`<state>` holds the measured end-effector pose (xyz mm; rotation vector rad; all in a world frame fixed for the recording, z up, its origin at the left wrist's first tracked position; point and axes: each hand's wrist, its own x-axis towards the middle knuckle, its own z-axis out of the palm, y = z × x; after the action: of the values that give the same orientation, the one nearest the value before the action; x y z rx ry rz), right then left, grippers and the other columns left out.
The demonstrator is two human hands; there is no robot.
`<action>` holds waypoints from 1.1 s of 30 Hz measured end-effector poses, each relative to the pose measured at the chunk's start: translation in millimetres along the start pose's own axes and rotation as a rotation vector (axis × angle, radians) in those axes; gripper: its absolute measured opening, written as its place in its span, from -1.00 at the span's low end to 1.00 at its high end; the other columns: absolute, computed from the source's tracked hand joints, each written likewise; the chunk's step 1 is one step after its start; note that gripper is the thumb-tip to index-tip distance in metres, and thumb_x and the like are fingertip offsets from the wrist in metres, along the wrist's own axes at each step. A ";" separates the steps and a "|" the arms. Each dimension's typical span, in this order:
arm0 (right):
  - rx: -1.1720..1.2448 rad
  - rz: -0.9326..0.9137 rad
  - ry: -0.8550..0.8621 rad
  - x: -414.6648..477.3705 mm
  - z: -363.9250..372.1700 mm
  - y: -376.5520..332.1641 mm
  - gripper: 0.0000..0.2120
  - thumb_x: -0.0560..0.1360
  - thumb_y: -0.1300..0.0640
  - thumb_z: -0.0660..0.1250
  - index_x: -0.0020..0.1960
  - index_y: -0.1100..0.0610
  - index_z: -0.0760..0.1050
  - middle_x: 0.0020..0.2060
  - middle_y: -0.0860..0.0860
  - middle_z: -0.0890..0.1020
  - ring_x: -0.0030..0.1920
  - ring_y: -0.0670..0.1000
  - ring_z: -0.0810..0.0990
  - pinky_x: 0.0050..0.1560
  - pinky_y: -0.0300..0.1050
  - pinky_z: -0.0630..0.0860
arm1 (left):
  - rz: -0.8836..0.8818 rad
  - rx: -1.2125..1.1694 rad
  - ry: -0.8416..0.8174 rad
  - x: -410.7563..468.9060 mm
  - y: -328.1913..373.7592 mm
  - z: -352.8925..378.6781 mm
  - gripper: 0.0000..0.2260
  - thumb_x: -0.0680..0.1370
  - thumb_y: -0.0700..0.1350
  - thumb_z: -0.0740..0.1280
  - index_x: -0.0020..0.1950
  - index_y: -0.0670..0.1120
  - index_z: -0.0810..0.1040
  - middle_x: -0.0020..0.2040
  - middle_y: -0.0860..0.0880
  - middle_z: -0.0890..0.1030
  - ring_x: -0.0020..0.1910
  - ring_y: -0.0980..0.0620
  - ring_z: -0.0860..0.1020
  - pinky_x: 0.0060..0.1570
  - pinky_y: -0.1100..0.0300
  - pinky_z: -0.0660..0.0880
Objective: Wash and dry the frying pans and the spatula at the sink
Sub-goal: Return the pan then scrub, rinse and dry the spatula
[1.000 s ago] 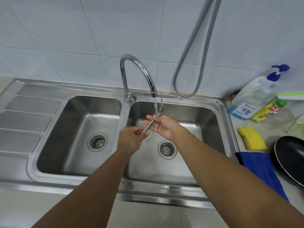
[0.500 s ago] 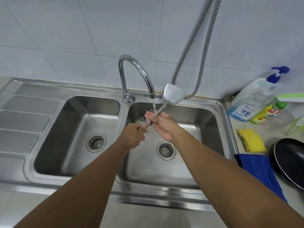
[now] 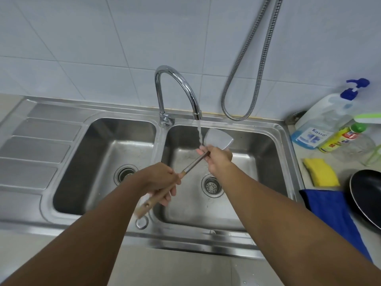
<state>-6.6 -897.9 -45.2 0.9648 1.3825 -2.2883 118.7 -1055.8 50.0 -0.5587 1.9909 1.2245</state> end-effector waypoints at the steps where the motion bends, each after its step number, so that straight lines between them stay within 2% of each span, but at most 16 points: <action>1: -0.002 -0.005 0.002 -2.0 -3.1 1.5 -0.67 0.57 0.44 0.31 0.28 0.29 0.32 0.03 0.37 0.59 -0.16 0.21 0.73 -0.09 0.16 0.70 | -0.038 -0.018 -0.086 -4.8 2.9 -1.4 -0.75 0.70 -0.11 0.26 0.12 -0.29 0.59 -0.20 -0.20 0.69 -0.37 -0.06 0.67 -0.27 0.05 0.68; 4: -0.018 -0.001 -0.035 -5.9 -3.6 4.1 -0.70 0.62 0.31 0.32 0.30 0.30 0.33 0.01 0.39 0.62 -0.22 0.24 0.75 -0.23 0.07 0.71 | -0.084 -0.110 -0.266 -13.3 6.0 -0.4 -0.73 0.72 -0.11 0.24 0.25 -0.32 0.48 0.00 -0.29 0.69 -0.23 -0.20 0.72 -0.16 -0.12 0.68; 7: -0.064 0.051 -0.137 -13.5 3.9 5.4 -0.72 0.68 0.27 0.20 0.35 0.35 0.30 0.03 0.43 0.62 -0.21 0.25 0.75 -0.27 0.02 0.69 | -0.031 -0.199 -0.305 -13.6 5.8 4.7 -0.72 0.72 -0.10 0.22 0.31 -0.28 0.44 0.10 -0.28 0.65 -0.17 -0.23 0.71 -0.08 -0.18 0.68; 10: -0.061 0.127 -0.231 -20.9 7.2 6.8 -0.67 0.66 0.42 0.00 0.40 0.46 0.23 0.10 0.49 0.57 -0.08 0.29 0.73 -0.19 0.04 0.71 | 0.032 -0.256 -0.279 -12.9 7.0 6.5 -0.73 0.71 -0.14 0.25 0.34 -0.28 0.44 0.01 -0.25 0.64 -0.21 -0.19 0.71 -0.14 -0.10 0.69; 12: -0.067 0.133 -0.258 -22.5 6.5 8.3 -0.64 0.62 0.50 0.04 0.40 0.44 0.28 0.14 0.47 0.57 0.00 0.30 0.72 -0.15 0.01 0.70 | 0.047 -0.272 -0.273 -14.0 7.8 4.4 -0.73 0.71 -0.16 0.26 0.33 -0.31 0.45 -0.05 -0.24 0.64 -0.22 -0.19 0.71 -0.15 -0.07 0.68; 14: -0.121 0.099 -0.254 -21.3 5.0 10.3 -0.66 0.59 0.53 0.11 0.34 0.41 0.36 0.09 0.41 0.61 -0.01 0.28 0.72 -0.16 -0.02 0.70 | 0.045 -0.271 -0.272 -17.0 8.5 1.9 -0.72 0.70 -0.17 0.28 0.32 -0.33 0.47 -0.08 -0.22 0.65 -0.22 -0.17 0.71 -0.17 -0.02 0.67; 17: -0.346 0.093 -0.215 -24.8 3.0 15.1 -0.73 0.60 0.42 0.22 0.29 0.42 0.43 -0.01 0.31 0.65 -0.03 0.27 0.72 -0.19 0.00 0.69 | 0.040 -0.257 -0.259 -19.3 7.7 1.4 -0.74 0.68 -0.17 0.31 0.26 -0.35 0.51 -0.14 -0.20 0.65 -0.24 -0.14 0.71 -0.19 0.03 0.67; 19: -0.417 0.199 -0.264 -30.2 1.8 15.4 -0.71 0.61 0.32 0.27 0.32 0.35 0.44 0.13 0.33 0.61 0.07 0.29 0.68 -0.13 0.05 0.69 | 0.036 -0.236 -0.214 -17.4 6.0 3.4 -0.82 0.66 -0.19 0.35 0.14 -0.31 0.53 -0.18 -0.20 0.64 -0.29 -0.12 0.68 -0.20 0.02 0.67; 20: -0.389 0.250 -0.289 -32.5 1.1 12.4 -0.74 0.61 0.34 0.24 0.28 0.33 0.43 0.18 0.35 0.56 0.09 0.30 0.66 -0.08 0.06 0.68 | 0.032 -0.217 -0.181 -15.6 5.1 4.5 -0.85 0.65 -0.20 0.36 0.08 -0.29 0.53 -0.21 -0.20 0.62 -0.31 -0.11 0.67 -0.20 0.02 0.67; 22: -0.267 0.281 -0.323 -33.8 0.9 3.8 -0.82 0.56 0.43 0.14 0.13 0.32 0.42 0.13 0.33 0.52 0.12 0.30 0.63 0.04 0.08 0.65 | 0.027 -0.189 -0.127 -11.1 2.7 6.7 -0.88 0.65 -0.22 0.36 -0.02 -0.27 0.53 -0.28 -0.18 0.60 -0.35 -0.07 0.64 -0.21 0.04 0.67; 25: -0.087 0.266 -0.354 -27.3 1.3 -6.4 -0.90 0.54 0.39 0.19 0.02 0.30 0.43 0.07 0.32 0.49 0.07 0.30 0.60 0.19 0.12 0.61 | 0.027 -0.156 -0.083 -6.6 0.9 10.4 -0.88 0.67 -0.24 0.31 -0.04 -0.26 0.52 -0.30 -0.16 0.57 -0.43 0.03 0.57 -0.35 0.18 0.60; 27: -0.043 0.248 -0.310 -24.6 5.2 -9.3 -0.89 0.62 0.30 0.20 0.09 0.34 0.44 0.12 0.39 0.51 0.06 0.30 0.61 0.05 0.12 0.67 | 0.040 -0.143 -0.073 -4.6 0.8 12.3 -0.90 0.68 -0.24 0.29 0.01 -0.26 0.50 -0.28 -0.14 0.56 -0.47 0.08 0.51 -0.43 0.24 0.53; 29: -0.029 0.209 -0.239 -16.0 5.7 -9.1 -0.74 0.69 0.25 0.09 0.23 0.44 0.40 0.15 0.44 0.54 0.03 0.30 0.65 -0.21 0.12 0.71 | 0.031 -0.160 -0.099 -3.6 2.1 13.0 -0.92 0.68 -0.24 0.29 0.10 -0.25 0.44 -0.26 -0.14 0.58 -0.48 0.08 0.49 -0.44 0.24 0.51; 31: -0.061 0.208 -0.208 -13.8 5.9 -9.5 -0.70 0.68 0.29 0.02 0.24 0.49 0.38 0.01 0.41 0.62 -0.11 0.27 0.69 -0.35 0.06 0.68 | -0.004 -0.193 -0.174 -5.1 4.6 13.6 -0.80 0.67 -0.26 0.29 0.25 -0.19 0.33 -0.20 -0.18 0.61 -0.43 0.04 0.53 -0.38 0.18 0.56; 33: -0.093 0.197 -0.177 -12.9 4.1 -9.2 -0.82 0.64 0.32 0.12 0.11 0.41 0.43 -0.18 0.34 0.67 -0.25 0.22 0.71 -0.40 0.00 0.66 | -0.040 -0.200 -0.297 -8.7 8.3 14.8 -0.68 0.67 -0.29 0.29 0.36 -0.15 0.25 -0.13 -0.23 0.62 -0.35 -0.02 0.58 -0.28 0.10 0.62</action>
<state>-3.9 -898.0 -29.1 0.8087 1.2504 -2.0898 123.9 -1038.9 57.2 -0.4790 1.6147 1.4022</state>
